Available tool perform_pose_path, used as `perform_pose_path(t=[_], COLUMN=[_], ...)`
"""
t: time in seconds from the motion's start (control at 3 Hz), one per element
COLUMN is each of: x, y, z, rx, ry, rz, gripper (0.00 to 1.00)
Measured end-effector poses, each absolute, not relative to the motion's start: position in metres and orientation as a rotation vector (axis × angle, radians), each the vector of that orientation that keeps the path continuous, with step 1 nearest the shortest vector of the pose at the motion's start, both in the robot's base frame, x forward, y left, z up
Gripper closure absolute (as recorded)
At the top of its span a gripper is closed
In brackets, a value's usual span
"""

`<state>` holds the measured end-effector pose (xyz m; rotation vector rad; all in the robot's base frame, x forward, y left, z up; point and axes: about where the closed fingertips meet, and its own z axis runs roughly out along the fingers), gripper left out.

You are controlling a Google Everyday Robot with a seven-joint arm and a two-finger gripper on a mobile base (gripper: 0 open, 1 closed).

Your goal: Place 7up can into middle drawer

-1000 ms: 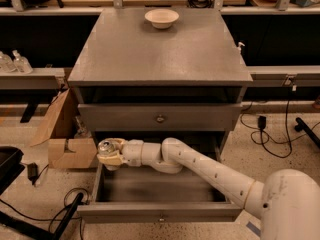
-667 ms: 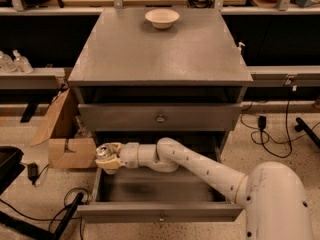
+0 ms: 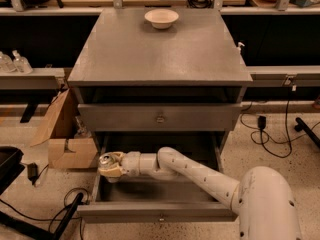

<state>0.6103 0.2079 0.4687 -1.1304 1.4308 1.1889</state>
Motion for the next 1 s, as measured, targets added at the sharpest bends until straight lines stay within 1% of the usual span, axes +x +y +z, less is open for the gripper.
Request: perform_pose_path(t=[0.33,0.67,1.0], x=[0.605,0.601,0.6], y=[0.205,0.202,0.203], z=[0.448,0.434,0.433], rx=[-1.098,-1.075,-1.074], ry=[1.436,1.452,1.452], rz=[1.219,1.229,1.233], gripper=[1.0,0.83,0.61])
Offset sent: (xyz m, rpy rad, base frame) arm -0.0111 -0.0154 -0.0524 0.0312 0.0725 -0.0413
